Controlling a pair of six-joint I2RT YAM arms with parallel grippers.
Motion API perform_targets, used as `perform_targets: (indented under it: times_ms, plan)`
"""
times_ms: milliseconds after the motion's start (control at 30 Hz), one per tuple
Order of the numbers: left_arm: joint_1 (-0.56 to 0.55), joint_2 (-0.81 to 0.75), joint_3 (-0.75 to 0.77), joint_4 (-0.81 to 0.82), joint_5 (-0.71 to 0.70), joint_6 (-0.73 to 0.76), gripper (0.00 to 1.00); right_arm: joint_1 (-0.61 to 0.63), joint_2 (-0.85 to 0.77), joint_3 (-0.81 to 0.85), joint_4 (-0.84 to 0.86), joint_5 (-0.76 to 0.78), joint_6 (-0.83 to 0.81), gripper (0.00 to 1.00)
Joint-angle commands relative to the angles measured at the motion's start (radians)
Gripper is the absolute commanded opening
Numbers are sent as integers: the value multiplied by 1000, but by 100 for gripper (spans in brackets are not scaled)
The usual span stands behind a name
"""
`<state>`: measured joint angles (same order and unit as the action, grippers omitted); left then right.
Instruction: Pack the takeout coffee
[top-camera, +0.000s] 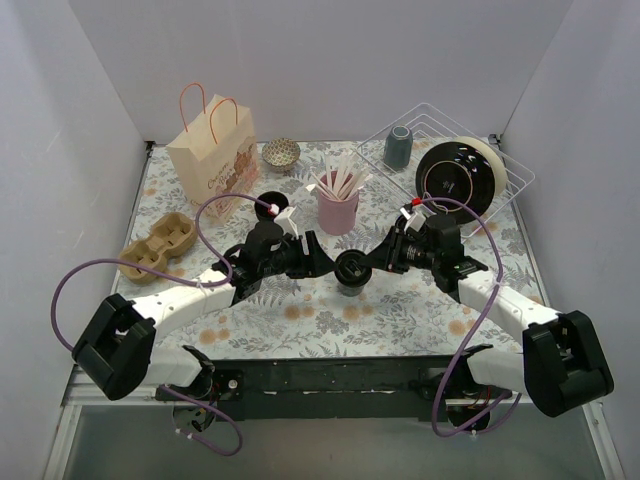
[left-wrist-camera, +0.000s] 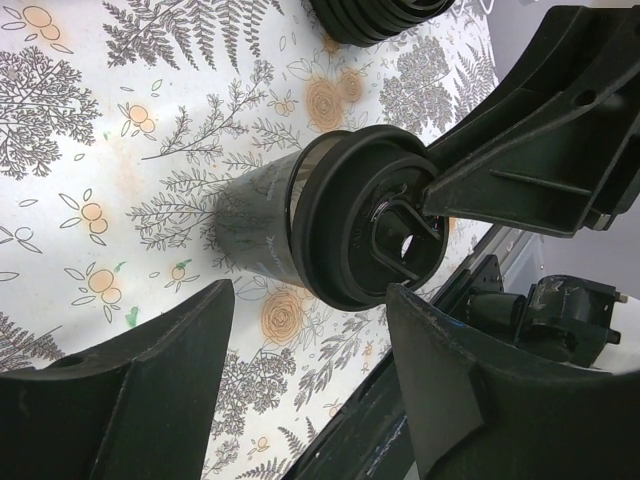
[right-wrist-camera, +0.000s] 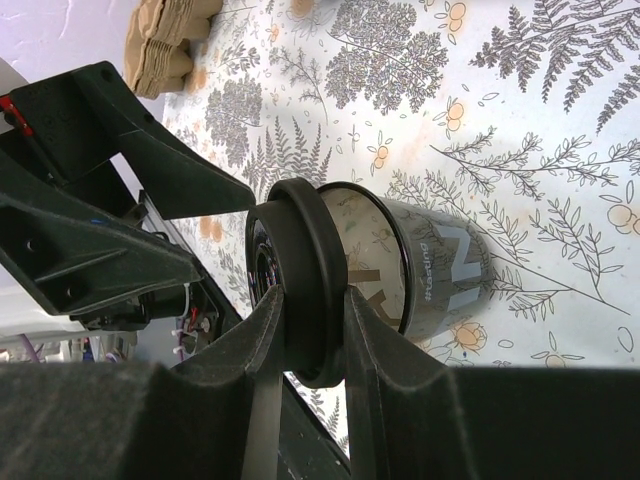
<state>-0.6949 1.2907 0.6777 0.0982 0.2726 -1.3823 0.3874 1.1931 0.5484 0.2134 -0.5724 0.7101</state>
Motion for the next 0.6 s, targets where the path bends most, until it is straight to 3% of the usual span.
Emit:
perform_targets:
  times_ms: [0, 567]
  plan:
    - [5, 18, -12, 18, -10, 20, 61, -1, 13, 45, 38, -11, -6, 17]
    - [3, 62, -9, 21, -13, 34, 59, -1, 31, 56, 21, -6, -8, 36]
